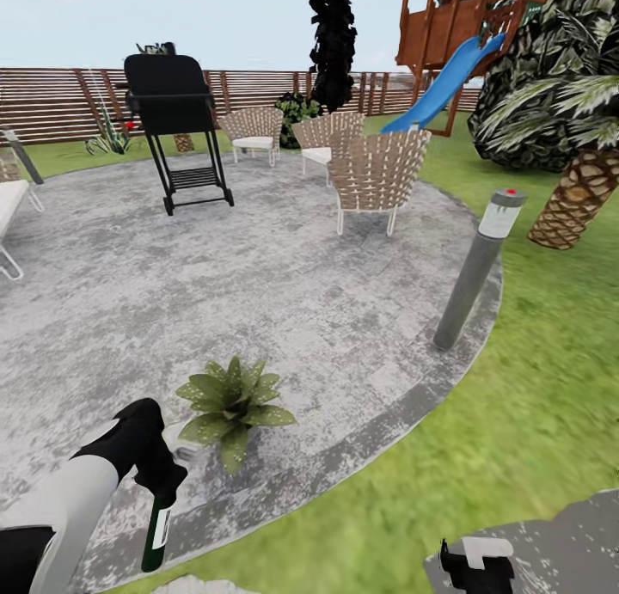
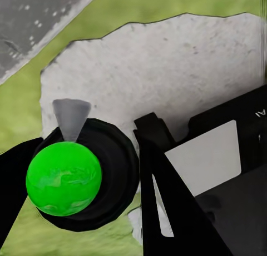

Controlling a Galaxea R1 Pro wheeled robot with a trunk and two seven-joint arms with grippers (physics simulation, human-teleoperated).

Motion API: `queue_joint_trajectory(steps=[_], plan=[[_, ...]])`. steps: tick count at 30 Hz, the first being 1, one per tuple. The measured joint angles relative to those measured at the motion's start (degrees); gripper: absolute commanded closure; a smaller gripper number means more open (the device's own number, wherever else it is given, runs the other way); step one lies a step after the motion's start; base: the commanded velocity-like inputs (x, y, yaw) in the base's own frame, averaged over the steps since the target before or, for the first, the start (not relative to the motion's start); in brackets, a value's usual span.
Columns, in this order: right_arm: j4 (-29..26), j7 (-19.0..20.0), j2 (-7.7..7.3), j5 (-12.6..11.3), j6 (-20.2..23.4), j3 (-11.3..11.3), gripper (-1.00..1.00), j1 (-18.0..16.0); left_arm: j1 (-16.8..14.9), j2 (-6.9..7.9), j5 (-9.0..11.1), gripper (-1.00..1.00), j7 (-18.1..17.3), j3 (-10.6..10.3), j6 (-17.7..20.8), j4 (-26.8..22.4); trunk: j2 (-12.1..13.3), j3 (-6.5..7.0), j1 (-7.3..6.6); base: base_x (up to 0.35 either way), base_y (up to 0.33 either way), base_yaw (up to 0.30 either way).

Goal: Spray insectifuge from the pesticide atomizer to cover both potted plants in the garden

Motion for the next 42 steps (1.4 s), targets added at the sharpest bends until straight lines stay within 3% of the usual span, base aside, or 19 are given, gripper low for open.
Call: queue_joint_trajectory(steps=[19, 37, 39, 42], plan=[[0.00, 0.00, 0.00, 0.00, 0.00, 0.00, -1.00, 0.00, 0.00, 0.05, -0.09, 1.00, 0.10, 0.00, -0.01, -0.38, 0.00, 0.00, 0.00, 0.061, -0.267, 0.097], [0.06, 0.26, 0.00, 0.09, 0.08, 0.06, -1.00, 0.00, 1.36, 0.93, -0.06, 1.00, 1.56, 0.09, -0.68, -0.61, 0.00, 0.00, 0.04, -0.282, -0.111, 0.001], [0.03, 0.37, 0.04, 0.54, 0.12, 0.27, -1.00, 0.00, 1.85, 1.01, 0.05, 1.00, 1.57, 0.30, -1.73, -0.65, 0.00, 0.00, 0.04, -0.333, -0.002, 0.000], [-0.19, 0.48, 0.08, 4.13, 0.17, 2.72, -1.00, 0.00, 2.32, 1.04, 0.16, 1.00, 1.85, 1.65, -9.05, -0.59, 0.00, 0.00, 0.04, -0.330, -0.001, 0.000]])
